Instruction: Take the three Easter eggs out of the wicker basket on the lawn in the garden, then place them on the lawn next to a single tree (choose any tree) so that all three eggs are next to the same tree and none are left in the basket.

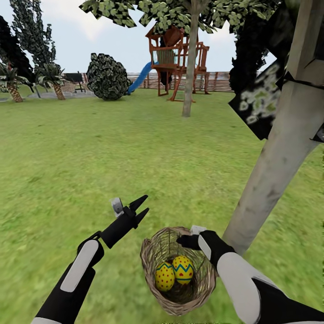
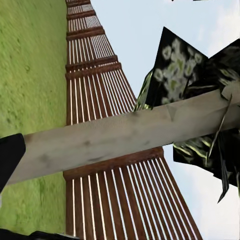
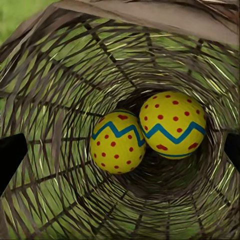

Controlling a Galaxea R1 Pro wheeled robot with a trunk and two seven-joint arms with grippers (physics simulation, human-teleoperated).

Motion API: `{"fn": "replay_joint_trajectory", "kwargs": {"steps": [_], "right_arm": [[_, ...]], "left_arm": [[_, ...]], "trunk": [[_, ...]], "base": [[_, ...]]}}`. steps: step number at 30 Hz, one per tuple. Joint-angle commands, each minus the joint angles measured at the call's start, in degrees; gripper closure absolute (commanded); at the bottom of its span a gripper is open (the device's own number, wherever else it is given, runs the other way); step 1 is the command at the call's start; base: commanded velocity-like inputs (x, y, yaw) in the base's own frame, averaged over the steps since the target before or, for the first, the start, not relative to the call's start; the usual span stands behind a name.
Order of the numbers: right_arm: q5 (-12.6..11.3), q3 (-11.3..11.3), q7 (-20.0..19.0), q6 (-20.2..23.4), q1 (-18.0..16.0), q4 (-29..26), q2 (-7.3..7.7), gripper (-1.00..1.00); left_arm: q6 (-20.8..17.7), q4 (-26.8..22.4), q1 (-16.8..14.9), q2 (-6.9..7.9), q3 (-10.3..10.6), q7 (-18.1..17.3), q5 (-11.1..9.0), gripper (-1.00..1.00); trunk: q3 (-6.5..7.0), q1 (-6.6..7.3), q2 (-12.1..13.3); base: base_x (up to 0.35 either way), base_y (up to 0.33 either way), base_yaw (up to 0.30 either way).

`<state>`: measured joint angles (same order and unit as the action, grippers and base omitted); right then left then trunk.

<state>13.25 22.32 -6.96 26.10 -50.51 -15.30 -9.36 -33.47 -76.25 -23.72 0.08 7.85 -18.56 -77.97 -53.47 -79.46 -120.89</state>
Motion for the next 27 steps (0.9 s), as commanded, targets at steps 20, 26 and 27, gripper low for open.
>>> {"fn": "replay_joint_trajectory", "kwargs": {"steps": [20, 26, 27], "right_arm": [[1.6, 0.1, -0.5, 0.1, 0.0, -0.1, 3.58, -1.0], [1.8, 0.0, -0.5, 0.1, 0.1, 0.1, 3.57, -1.0], [1.8, 0.0, -0.5, 0.1, 0.1, 0.1, 3.58, -1.0]], "left_arm": [[-0.2, 3.2, 0.0, -0.16, -0.2, -0.1, -0.3, -1.0], [-0.2, 3.2, 0.0, -0.17, -0.3, -0.1, -0.3, -1.0], [-0.2, 3.2, 0.0, -0.1, -0.3, -0.1, -0.3, -1.0]], "trunk": [[-1.3, 0.01, 0.0], [-1.3, 0.01, 0.0], [-1.3, 0.01, 0.0]], "base": [[0.025, 0.043, -0.09], [0.149, 0.263, 0.0], [0.155, 0.27, 0.0]]}}
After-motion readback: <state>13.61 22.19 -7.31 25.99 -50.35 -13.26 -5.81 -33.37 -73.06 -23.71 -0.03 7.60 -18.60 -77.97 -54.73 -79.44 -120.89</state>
